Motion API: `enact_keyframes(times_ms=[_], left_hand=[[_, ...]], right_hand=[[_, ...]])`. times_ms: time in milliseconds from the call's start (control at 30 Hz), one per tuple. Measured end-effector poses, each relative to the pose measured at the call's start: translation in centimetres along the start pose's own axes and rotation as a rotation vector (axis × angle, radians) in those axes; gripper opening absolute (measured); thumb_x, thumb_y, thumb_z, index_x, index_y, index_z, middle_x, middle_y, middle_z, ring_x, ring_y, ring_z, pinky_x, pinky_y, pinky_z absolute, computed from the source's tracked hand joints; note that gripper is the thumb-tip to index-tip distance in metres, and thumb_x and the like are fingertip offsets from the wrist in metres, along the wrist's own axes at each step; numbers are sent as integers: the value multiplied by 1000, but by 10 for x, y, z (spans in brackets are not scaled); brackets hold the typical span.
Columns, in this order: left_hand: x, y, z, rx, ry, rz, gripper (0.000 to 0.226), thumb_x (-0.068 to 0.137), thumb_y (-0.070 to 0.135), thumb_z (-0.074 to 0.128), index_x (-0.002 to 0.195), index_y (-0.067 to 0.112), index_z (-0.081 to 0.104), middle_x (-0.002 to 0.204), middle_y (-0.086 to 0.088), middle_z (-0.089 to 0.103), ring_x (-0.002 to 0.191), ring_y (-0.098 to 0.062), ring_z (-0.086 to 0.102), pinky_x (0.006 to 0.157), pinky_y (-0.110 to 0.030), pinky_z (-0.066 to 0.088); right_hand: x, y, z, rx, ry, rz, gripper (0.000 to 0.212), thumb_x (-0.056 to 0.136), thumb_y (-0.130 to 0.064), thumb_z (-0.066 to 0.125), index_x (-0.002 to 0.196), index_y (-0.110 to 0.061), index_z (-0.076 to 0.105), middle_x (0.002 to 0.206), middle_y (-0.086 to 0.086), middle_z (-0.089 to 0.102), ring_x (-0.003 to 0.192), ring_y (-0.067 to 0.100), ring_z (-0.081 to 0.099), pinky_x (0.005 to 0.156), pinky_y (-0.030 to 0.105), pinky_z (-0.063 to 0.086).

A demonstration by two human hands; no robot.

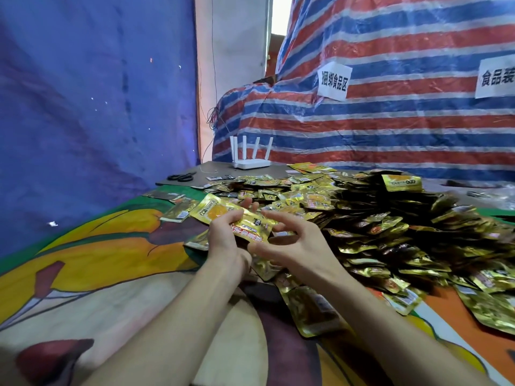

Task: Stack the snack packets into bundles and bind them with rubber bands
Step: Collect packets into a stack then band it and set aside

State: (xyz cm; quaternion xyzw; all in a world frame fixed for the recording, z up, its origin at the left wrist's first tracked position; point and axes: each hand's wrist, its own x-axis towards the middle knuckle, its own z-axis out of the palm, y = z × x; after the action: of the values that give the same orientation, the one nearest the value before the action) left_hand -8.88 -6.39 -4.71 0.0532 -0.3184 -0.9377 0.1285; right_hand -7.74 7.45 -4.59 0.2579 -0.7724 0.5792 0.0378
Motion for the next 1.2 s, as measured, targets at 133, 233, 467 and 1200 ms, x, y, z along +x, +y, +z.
enact_keyframes(times_ms=[133, 233, 467, 1200], left_hand=[[1, -4, 0, -28, -168, -65, 35, 93, 19, 49, 105, 14, 81, 104, -14, 76, 90, -38, 75, 69, -50, 62], [-2, -8, 2, -49, -268, -126, 38, 86, 22, 52, 110, 11, 79, 117, -16, 73, 103, -37, 73, 85, -48, 60], [-2, -11, 6, -51, -336, -143, 38, 83, 22, 54, 105, 4, 78, 123, -11, 72, 109, -33, 71, 108, -53, 44], [-16, -13, 9, 257, -288, -91, 57, 86, 59, 61, 99, 6, 79, 93, -17, 72, 79, -31, 70, 66, -39, 58]], right_hand=[[0, -2, 10, -17, 59, -76, 71, 56, -39, 91, 122, -38, 63, 110, -19, 66, 95, 4, 69, 88, 37, 59], [-1, -2, 12, 8, 100, -122, 67, 60, -23, 90, 119, -30, 57, 112, -12, 67, 98, 5, 68, 90, 36, 58], [-2, 5, 9, 133, 139, -223, 66, 65, 2, 88, 116, -27, 57, 120, -7, 67, 101, 3, 68, 80, 14, 52], [16, -19, -36, 379, 225, 252, 40, 74, -6, 85, 110, -23, 75, 98, 11, 77, 80, 20, 75, 78, 40, 61]])
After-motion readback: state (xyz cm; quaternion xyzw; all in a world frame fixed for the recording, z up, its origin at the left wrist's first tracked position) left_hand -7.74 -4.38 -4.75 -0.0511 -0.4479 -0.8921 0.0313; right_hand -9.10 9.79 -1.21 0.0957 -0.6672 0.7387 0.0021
